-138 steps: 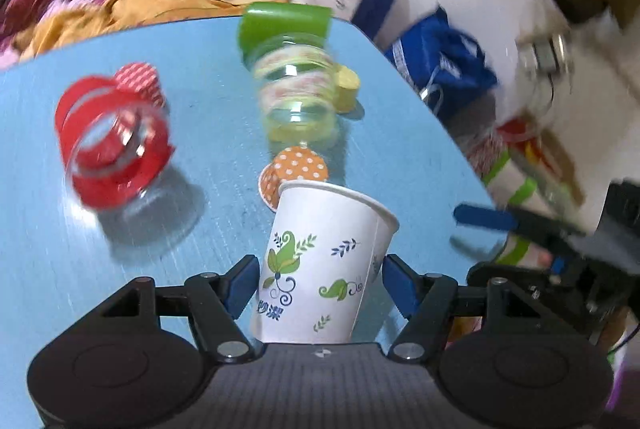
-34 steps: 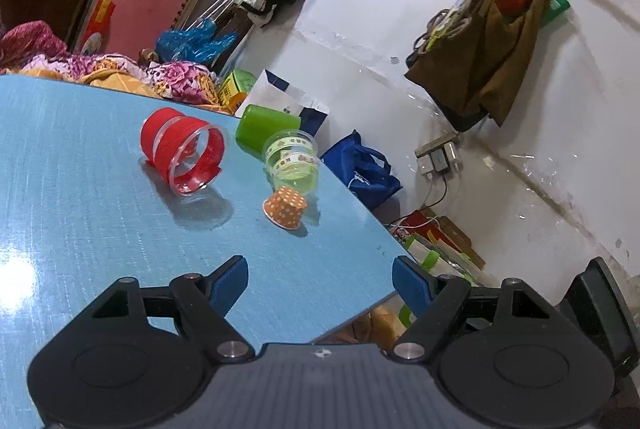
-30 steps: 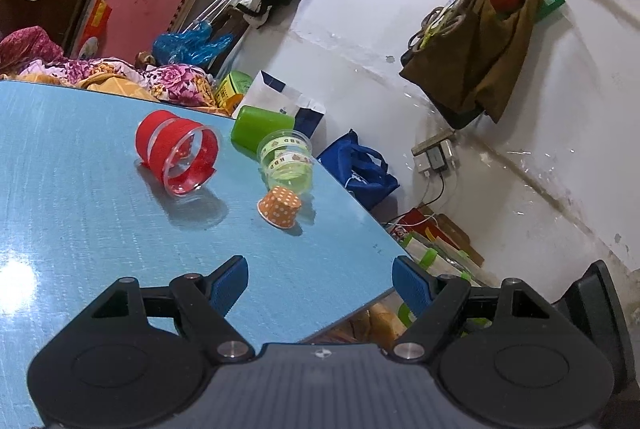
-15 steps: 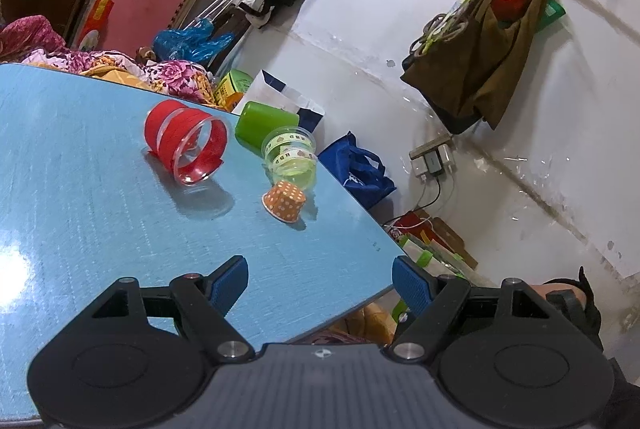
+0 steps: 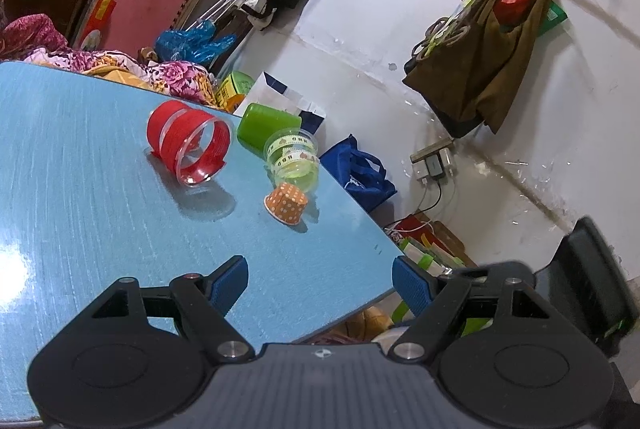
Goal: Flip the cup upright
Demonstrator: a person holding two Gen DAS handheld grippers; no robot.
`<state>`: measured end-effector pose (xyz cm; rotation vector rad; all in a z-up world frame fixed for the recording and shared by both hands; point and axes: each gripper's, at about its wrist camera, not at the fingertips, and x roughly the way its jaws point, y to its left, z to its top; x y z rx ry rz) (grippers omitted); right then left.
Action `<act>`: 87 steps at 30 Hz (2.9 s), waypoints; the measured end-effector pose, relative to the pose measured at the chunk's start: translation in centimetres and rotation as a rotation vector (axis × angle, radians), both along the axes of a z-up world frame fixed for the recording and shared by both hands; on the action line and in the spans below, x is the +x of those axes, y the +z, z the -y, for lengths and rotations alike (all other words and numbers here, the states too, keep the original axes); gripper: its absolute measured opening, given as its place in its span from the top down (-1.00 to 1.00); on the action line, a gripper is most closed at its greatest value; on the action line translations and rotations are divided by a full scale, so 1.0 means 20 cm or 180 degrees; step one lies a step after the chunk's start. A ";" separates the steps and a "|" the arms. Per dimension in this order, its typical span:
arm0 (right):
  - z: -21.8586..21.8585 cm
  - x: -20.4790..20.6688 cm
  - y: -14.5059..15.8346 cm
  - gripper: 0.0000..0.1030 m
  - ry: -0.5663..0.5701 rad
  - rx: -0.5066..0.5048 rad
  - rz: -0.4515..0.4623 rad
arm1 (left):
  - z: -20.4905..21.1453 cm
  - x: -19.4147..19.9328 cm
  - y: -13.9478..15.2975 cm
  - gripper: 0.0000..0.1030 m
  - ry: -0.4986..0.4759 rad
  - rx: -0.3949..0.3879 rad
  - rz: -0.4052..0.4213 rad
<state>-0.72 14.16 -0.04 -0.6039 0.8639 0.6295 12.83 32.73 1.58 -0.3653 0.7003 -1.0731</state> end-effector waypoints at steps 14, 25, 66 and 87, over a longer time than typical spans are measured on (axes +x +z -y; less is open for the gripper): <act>0.44 0.18 -0.06 -0.44 -0.1182 0.2507 0.1502 | 0.02 -0.01 0.06 -0.58 0.0152 -0.0034 0.0088; 0.37 0.16 -0.23 -0.44 -0.1444 0.2618 0.2161 | 0.09 -0.06 0.07 -0.59 0.0366 -0.0130 0.0306; 0.74 -0.18 0.07 -0.99 -0.2121 0.2449 0.1808 | 0.50 -0.31 0.07 -0.96 0.1457 0.1359 0.1227; 0.60 -0.22 0.05 -0.99 -0.2395 0.1603 0.1207 | 0.58 -0.61 0.09 -0.96 0.1719 0.1590 0.1297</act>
